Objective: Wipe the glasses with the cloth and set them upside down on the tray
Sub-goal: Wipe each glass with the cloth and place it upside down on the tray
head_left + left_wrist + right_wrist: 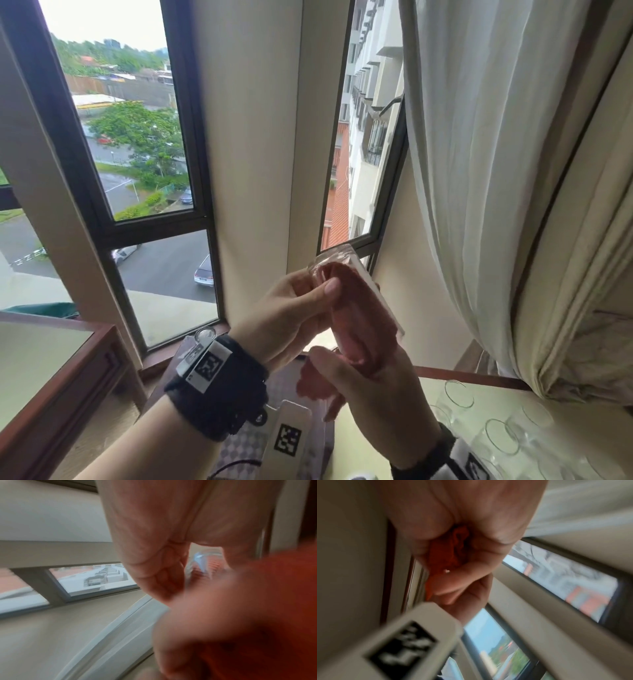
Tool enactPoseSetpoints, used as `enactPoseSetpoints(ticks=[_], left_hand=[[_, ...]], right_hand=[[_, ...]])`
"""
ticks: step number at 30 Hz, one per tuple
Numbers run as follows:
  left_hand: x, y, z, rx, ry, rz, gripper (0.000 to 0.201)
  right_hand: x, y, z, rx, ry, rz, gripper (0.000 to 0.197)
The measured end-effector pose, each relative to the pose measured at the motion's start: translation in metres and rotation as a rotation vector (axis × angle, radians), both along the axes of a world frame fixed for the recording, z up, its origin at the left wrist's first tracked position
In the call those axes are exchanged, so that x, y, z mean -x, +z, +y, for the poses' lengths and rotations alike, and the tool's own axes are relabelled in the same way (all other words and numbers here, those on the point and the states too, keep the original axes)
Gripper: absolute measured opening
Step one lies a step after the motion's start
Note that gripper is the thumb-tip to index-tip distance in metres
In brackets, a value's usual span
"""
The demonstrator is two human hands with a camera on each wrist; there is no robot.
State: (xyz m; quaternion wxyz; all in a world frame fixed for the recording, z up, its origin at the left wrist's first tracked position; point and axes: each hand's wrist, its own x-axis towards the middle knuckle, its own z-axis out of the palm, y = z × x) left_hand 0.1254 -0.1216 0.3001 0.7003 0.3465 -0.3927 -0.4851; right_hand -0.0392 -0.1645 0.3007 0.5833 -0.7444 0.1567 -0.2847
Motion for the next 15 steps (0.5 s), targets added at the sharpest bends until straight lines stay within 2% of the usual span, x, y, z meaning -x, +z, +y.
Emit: enactPoseSetpoints(ticks=[2, 3, 4, 5, 6, 8, 10, 12, 13, 15], left_hand=[[0.004, 0.008, -0.005, -0.138, 0.219, -0.108, 0.074], [0.006, 0.011, -0.007, -0.193, 0.296, -0.163, 0.067], [0.009, 0.013, -0.009, -0.234, 0.338, -0.205, 0.061], [0.011, 0.013, -0.01, -0.265, 0.356, -0.237, 0.059], [0.014, 0.011, -0.01, -0.28, 0.356, -0.246, 0.058], [0.016, 0.001, -0.009, -0.254, 0.278, -0.162, 0.056], [0.013, -0.009, -0.006, -0.152, 0.127, 0.016, 0.062], [0.008, -0.018, -0.002, -0.049, -0.004, 0.111, 0.08], [0.007, -0.019, -0.001, -0.011, -0.041, 0.115, 0.084], [0.007, -0.016, -0.001, -0.021, 0.005, 0.063, 0.078]], right_hand=[[-0.004, -0.013, -0.009, 0.452, -0.169, 0.077, 0.013], [-0.005, -0.021, -0.016, 0.708, -0.262, 0.15, 0.021], [-0.006, -0.027, -0.021, 0.889, -0.322, 0.205, 0.02], [-0.007, -0.027, -0.023, 0.949, -0.337, 0.249, 0.013], [-0.007, -0.026, -0.025, 0.961, -0.356, 0.26, 0.013], [-0.006, -0.021, -0.024, 0.797, -0.323, 0.249, 0.022], [-0.002, -0.015, -0.023, 0.419, -0.202, 0.154, 0.017], [0.003, -0.004, -0.016, 0.043, -0.039, 0.059, 0.019], [0.004, -0.001, -0.013, -0.039, -0.001, 0.029, 0.021], [0.003, -0.003, -0.01, -0.132, 0.025, 0.006, 0.02]])
